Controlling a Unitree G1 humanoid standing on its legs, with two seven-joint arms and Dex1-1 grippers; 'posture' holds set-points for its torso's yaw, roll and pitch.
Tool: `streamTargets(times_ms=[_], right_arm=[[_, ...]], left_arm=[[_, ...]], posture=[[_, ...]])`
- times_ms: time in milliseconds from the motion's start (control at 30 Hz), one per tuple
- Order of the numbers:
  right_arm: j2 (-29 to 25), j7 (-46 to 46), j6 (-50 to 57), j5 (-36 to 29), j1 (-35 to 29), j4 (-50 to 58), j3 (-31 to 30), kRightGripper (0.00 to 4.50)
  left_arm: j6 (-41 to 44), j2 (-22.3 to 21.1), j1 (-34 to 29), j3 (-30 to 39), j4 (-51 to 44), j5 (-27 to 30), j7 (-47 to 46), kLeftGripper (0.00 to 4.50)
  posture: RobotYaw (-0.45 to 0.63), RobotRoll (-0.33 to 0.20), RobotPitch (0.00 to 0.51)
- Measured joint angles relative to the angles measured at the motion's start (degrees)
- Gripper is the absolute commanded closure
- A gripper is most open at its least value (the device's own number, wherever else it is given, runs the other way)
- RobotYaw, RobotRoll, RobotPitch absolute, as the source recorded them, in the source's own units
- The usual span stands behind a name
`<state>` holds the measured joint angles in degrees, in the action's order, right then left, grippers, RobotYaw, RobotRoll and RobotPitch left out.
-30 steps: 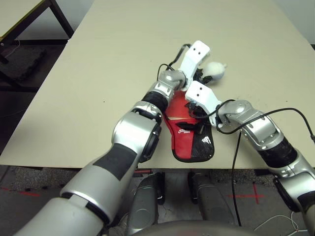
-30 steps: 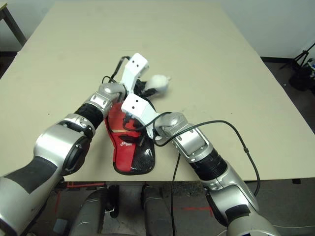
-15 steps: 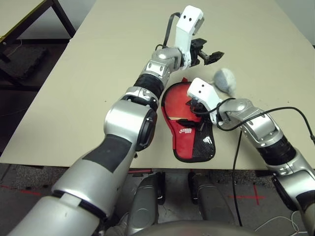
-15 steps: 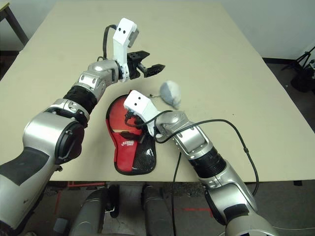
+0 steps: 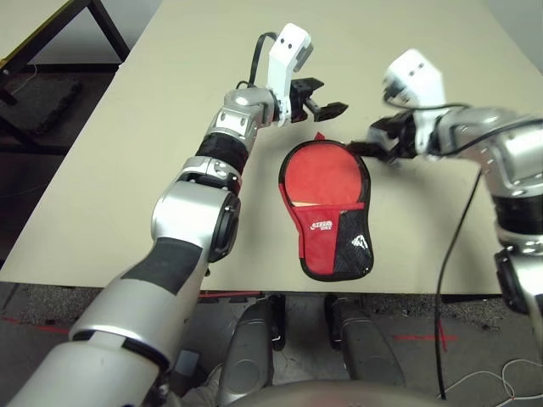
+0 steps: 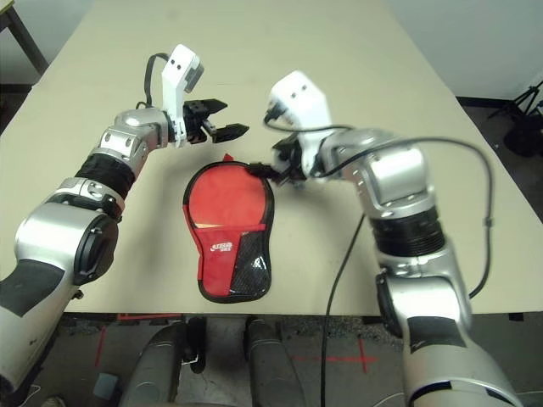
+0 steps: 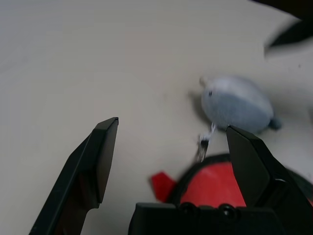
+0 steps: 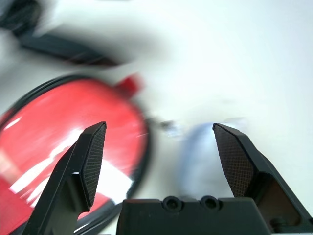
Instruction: Store the ping-pong paddle in its case and zip it.
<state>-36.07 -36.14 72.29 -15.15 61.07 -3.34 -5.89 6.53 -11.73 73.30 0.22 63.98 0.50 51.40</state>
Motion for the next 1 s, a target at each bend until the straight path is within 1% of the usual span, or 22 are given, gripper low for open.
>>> streamTargets(times_ms=[100,200,267,367,567,700,867,900,1000], right_arm=[[2.49,5.05,-3.13,2.26,2.31,-5.53,2.53,0.00],[4.88,7.90,-6.71,3.89,2.22,-9.94,2.55,0.00],[6.80,9.90,-9.81,4.84,1.51,-13.20,2.72,0.00],[8.86,11.83,-12.55,5.88,-1.24,-17.34,2.72,0.00],[8.97,13.23,-14.89,6.82,-2.37,-19.65,2.88,0.00],[8.98,13.52,-15.22,7.26,-3.61,-20.78,2.95,0.00],[8.98,13.99,-15.21,7.44,-3.74,-23.03,2.95,0.00],[8.99,14.02,-15.21,7.47,-3.74,-23.46,2.95,0.35],[9.26,14.55,-15.44,7.54,-3.75,-24.26,3.00,1.16]], left_arm=[[1.88,0.83,-2.05,-1.70,-1.65,-0.09,2.67,0.03],[3.36,1.46,-3.52,-3.70,-3.37,-0.35,4.39,0.03],[4.31,1.68,-4.75,-5.48,-4.58,-1.18,5.30,0.03],[5.92,2.09,-7.56,-8.35,-6.09,-2.52,6.98,0.03],[6.60,1.24,-9.80,-11.15,-9.82,-3.75,7.67,0.03],[6.24,0.99,-10.31,-12.65,-10.47,-5.10,6.81,0.03],[6.25,1.02,-10.58,-12.96,-10.55,-5.35,5.83,0.03],[6.26,1.07,-10.57,-13.07,-10.54,-5.38,5.55,0.00],[6.29,1.32,-10.57,-13.13,-10.46,-5.49,4.92,0.00]], posture=[[-0.01,0.000,0.178],[-0.01,0.000,0.177],[-0.01,0.000,0.177],[-0.01,0.000,0.177],[0.00,0.000,0.179],[-0.01,0.000,0.179],[-0.01,0.000,0.180],[-0.01,0.000,0.181],[-0.01,0.000,0.182]])
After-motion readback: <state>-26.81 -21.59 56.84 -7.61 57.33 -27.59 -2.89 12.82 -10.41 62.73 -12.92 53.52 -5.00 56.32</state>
